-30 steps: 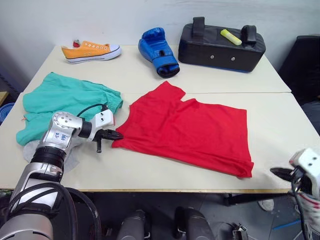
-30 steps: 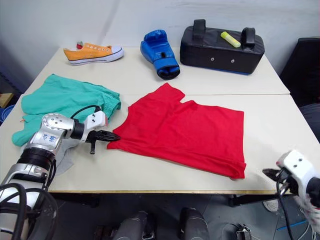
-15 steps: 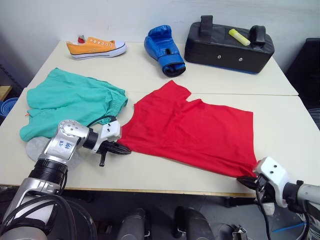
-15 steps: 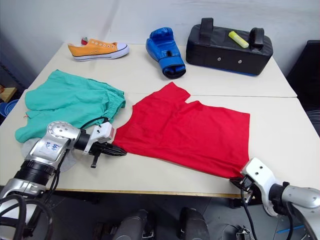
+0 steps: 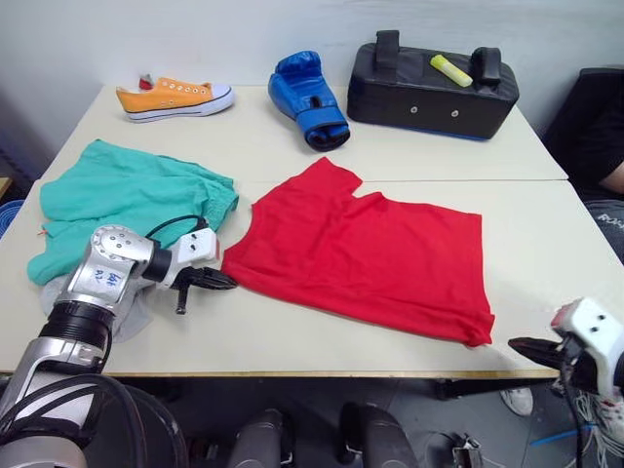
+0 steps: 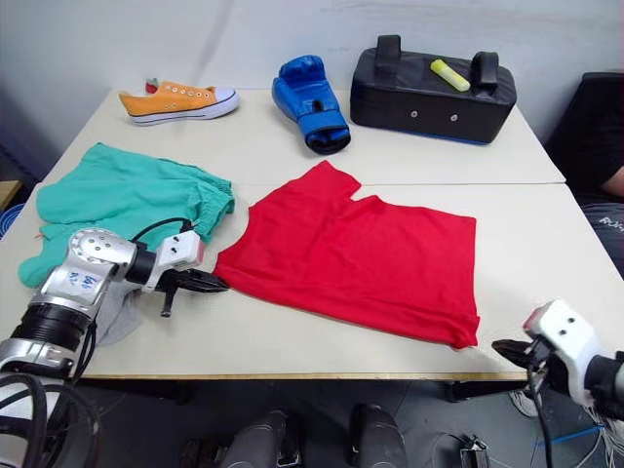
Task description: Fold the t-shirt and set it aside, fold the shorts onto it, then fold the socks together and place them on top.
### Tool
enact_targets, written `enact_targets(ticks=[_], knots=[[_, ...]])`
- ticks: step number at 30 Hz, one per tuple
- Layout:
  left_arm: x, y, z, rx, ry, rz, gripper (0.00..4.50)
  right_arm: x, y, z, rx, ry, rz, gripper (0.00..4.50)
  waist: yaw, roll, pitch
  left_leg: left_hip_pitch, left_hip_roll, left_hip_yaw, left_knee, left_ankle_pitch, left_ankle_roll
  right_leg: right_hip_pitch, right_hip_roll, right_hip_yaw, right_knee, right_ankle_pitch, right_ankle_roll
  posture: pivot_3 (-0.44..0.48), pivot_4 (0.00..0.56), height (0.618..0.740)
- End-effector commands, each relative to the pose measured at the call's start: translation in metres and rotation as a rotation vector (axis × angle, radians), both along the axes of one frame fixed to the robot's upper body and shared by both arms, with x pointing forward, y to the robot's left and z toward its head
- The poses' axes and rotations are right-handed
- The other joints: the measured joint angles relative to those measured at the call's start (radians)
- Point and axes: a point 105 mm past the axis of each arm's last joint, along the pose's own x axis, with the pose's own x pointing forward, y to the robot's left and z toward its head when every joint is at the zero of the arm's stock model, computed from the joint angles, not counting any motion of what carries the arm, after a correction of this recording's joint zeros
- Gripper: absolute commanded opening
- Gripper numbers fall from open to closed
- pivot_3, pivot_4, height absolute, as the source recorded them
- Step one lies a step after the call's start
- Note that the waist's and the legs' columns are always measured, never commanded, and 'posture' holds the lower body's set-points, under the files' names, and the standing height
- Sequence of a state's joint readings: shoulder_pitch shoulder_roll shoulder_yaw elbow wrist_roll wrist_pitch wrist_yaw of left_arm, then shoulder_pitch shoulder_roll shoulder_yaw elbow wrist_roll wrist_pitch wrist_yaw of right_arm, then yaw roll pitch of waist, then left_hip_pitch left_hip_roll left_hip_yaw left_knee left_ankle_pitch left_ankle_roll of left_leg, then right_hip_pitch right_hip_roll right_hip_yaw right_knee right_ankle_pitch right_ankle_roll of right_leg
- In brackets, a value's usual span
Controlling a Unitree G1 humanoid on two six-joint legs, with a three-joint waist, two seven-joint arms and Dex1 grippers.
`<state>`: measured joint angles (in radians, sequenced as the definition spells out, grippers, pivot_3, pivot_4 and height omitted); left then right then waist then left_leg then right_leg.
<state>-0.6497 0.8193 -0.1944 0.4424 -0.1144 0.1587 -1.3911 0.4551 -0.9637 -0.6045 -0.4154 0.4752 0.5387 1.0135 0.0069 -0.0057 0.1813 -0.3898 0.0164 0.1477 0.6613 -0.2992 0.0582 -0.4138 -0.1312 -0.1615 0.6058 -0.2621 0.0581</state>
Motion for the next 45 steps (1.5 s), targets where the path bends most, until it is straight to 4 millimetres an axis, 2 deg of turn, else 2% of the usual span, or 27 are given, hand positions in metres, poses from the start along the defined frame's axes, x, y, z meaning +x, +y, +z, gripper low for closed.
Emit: enact_targets(ticks=[1, 2, 5, 6, 8, 14, 16, 22, 23, 26, 29, 31, 36, 38, 41, 43, 45], knots=[[-0.006, -0.008, 0.040, -0.109, -0.014, -0.029, 0.00, 0.005, 0.010, 0.025, -0.005, -0.102, 0.019, 0.02, 0.003, -0.001, 0.002, -0.001, 0.000, 0.000, 0.000, 0.000, 0.000, -0.001, 0.000, -0.001, 0.000, 0.000, 0.000, 0.000, 0.150, 0.740], [-0.006, -0.010, 0.046, -0.119, -0.025, -0.034, 0.00, 0.010, 0.008, 0.024, -0.053, -0.132, 0.000, 0.02, 0.006, -0.001, 0.002, -0.001, 0.000, 0.000, 0.000, 0.000, 0.000, -0.001, 0.000, -0.001, 0.000, 0.000, 0.000, 0.000, 0.150, 0.740], [-0.009, -0.006, 0.055, -0.095, -0.084, -0.065, 0.90, 0.017, 0.007, 0.015, -0.142, -0.170, -0.031, 0.00, 0.012, -0.001, 0.002, -0.001, 0.000, 0.000, 0.000, -0.003, -0.005, 0.000, 0.000, 0.000, -0.002, 0.000, 0.000, 0.000, 0.150, 0.740], [-0.011, -0.003, 0.055, -0.073, -0.097, -0.076, 1.21, 0.014, 0.014, 0.012, -0.119, -0.162, -0.008, 0.17, 0.014, -0.001, 0.002, -0.001, -0.001, 0.000, 0.000, -0.003, -0.005, 0.000, 0.000, 0.000, -0.002, 0.000, 0.001, 0.000, 0.150, 0.740], [-0.014, 0.004, 0.052, -0.020, -0.119, -0.101, 1.88, 0.006, 0.029, 0.007, -0.078, -0.135, 0.041, 0.61, 0.017, 0.000, 0.003, -0.002, -0.001, 0.000, 0.000, -0.004, -0.005, -0.001, 0.000, 0.000, -0.003, 0.000, 0.001, 0.000, 0.150, 0.740], [-0.002, 0.002, 0.029, 0.083, -0.236, -0.128, 3.86, 0.001, 0.054, -0.006, -0.101, -0.134, 0.102, 2.71, 0.019, 0.001, 0.004, -0.002, -0.001, 0.000, 0.001, -0.005, -0.004, 0.000, 0.000, 0.000, -0.004, -0.001, 0.002, 0.000, 0.150, 0.740], [0.005, 0.001, 0.018, 0.143, -0.275, -0.132, 4.46, 0.004, 0.054, -0.016, -0.148, -0.122, 0.099, 2.73, 0.019, 0.001, 0.004, -0.002, -0.001, 0.000, 0.001, -0.006, -0.003, 0.001, 0.000, 0.000, -0.004, 0.000, 0.003, 0.000, 0.150, 0.740], [0.021, -0.004, -0.003, 0.203, -0.302, -0.096, 4.46, 0.010, 0.027, -0.045, -0.320, -0.060, 0.036, 2.73, 0.021, 0.001, 0.004, -0.003, -0.001, 0.001, 0.001, -0.007, -0.002, 0.000, 0.000, 0.000, -0.004, 0.000, 0.003, 0.000, 0.150, 0.740], [0.022, -0.006, -0.007, 0.207, -0.304, -0.097, 4.49, 0.012, 0.023, -0.048, -0.325, -0.057, 0.023, 2.56, 0.021, 0.001, 0.003, -0.001, -0.001, 0.001, 0.002, -0.006, -0.002, 0.002, 0.000, 0.000, -0.004, 0.000, 0.003, 0.000, 0.150, 0.740], [0.025, -0.013, -0.014, 0.193, -0.292, -0.111, 3.86, 0.014, 0.020, -0.053, -0.305, -0.047, 0.009, 1.82, 0.022, 0.002, 0.001, 0.002, -0.001, 0.000, 0.002, -0.008, 0.004, 0.006, -0.001, 0.000, -0.005, 0.001, 0.004, 0.000, 0.150, 0.740], [0.026, -0.013, -0.018, 0.196, -0.289, -0.115, 2.90, 0.016, 0.016, -0.052, -0.309, -0.055, 0.006, 0.75, 0.024, 0.003, 0.000, 0.001, -0.001, 0.000, 0.002, -0.007, 0.007, 0.008, -0.001, 0.001, -0.012, 0.003, 0.004, 0.000, 0.150, 0.740], [0.027, -0.012, -0.019, 0.198, -0.287, -0.108, 2.31, 0.018, 0.011, -0.049, -0.323, -0.071, 0.006, 0.08, 0.024, 0.005, -0.001, 0.001, -0.001, 0.000, 0.002, -0.006, 0.007, 0.011, -0.001, 0.001, -0.016, 0.002, -0.002, 0.000, 0.150, 0.740], [0.030, -0.008, -0.018, 0.197, -0.288, -0.103, 0.69, 0.024, 0.004, -0.035, -0.431, -0.159, 0.147, 0.00, 0.021, 0.007, -0.001, 0.002, -0.001, 0.000, 0.002, -0.006, 0.007, 0.015, -0.001, 0.002, -0.020, 0.000, -0.004, 0.000, 0.150, 0.740], [0.029, -0.009, -0.012, 0.173, -0.278, -0.102, 0.06, 0.024, 0.004, -0.027, -0.464, -0.204, 0.238, 0.00, 0.021, 0.007, 0.000, 0.002, -0.001, 0.000, 0.002, -0.006, 0.008, 0.014, -0.001, 0.001, -0.020, 0.003, 0.002, 0.000, 0.150, 0.740], [0.021, -0.011, -0.004, 0.127, -0.236, -0.133, 0.03, 0.025, 0.003, -0.020, -0.499, -0.250, 0.327, 0.00, 0.021, 0.007, 0.000, 0.000, -0.001, 0.001, 0.001, -0.005, 0.007, 0.008, -0.001, 0.000, -0.014, 0.006, 0.009, 0.000, 0.150, 0.740], [0.001, -0.012, -0.002, 0.085, -0.137, -0.174, 0.03, 0.029, 0.000, -0.014, -0.545, -0.301, 0.371, 0.00, 0.018, 0.006, 0.001, -0.002, -0.001, 0.002, 0.001, -0.002, 0.001, 0.005, -0.001, 0.000, -0.011, 0.006, 0.008, 0.000, 0.150, 0.740], [-0.029, -0.008, -0.005, 0.078, -0.022, -0.221, 0.03, 0.029, 0.001, -0.013, -0.556, -0.316, 0.434, 0.00, 0.005, 0.005, 0.002, -0.002, -0.001, 0.004, 0.001, -0.001, 0.003, 0.003, -0.001, 0.000, -0.007, 0.003, 0.007, 0.000, 0.150, 0.740]])
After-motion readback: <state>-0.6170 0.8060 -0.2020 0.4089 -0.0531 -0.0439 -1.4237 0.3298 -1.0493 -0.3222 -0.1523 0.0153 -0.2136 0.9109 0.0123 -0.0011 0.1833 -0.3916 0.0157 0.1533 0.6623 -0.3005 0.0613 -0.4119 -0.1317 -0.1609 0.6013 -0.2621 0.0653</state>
